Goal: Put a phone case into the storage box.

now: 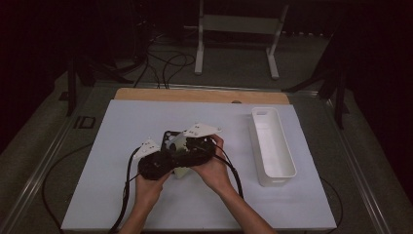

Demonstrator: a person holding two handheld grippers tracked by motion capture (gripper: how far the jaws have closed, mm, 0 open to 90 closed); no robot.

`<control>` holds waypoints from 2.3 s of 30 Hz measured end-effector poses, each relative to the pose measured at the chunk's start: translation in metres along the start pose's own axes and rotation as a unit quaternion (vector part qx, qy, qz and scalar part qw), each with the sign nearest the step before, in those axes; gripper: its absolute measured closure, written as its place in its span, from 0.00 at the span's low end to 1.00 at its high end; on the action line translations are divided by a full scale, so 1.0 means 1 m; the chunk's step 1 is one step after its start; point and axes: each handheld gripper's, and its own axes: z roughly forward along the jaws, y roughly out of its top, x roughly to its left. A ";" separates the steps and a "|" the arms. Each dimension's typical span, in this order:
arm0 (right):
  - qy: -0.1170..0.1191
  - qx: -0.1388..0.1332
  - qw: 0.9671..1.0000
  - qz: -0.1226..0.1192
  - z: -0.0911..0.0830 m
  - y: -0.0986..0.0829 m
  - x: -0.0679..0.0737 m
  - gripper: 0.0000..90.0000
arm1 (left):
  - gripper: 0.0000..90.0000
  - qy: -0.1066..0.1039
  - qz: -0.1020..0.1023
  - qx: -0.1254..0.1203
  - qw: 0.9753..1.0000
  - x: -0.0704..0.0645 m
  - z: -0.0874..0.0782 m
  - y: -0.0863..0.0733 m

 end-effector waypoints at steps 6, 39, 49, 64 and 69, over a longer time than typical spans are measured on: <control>-0.009 0.003 1.000 -0.001 0.001 -0.001 -0.001 0.18 | 0.95 0.004 -0.001 0.004 1.000 -0.001 0.001 -0.001; -0.027 -0.013 1.000 0.000 -0.007 -0.007 -0.006 0.18 | 0.10 0.116 0.060 0.003 0.991 0.002 -0.016 -0.011; -0.035 -0.016 0.999 0.003 -0.010 -0.008 -0.009 0.18 | 0.02 0.133 0.057 -0.004 0.989 0.014 -0.036 -0.020; -0.048 -0.021 0.999 0.001 -0.016 -0.008 -0.015 0.18 | 0.00 0.163 0.045 -0.008 0.986 0.038 -0.074 -0.039; -0.050 -0.023 0.998 0.000 -0.018 -0.006 -0.016 0.18 | 0.00 0.182 0.048 0.000 0.982 0.044 -0.083 -0.049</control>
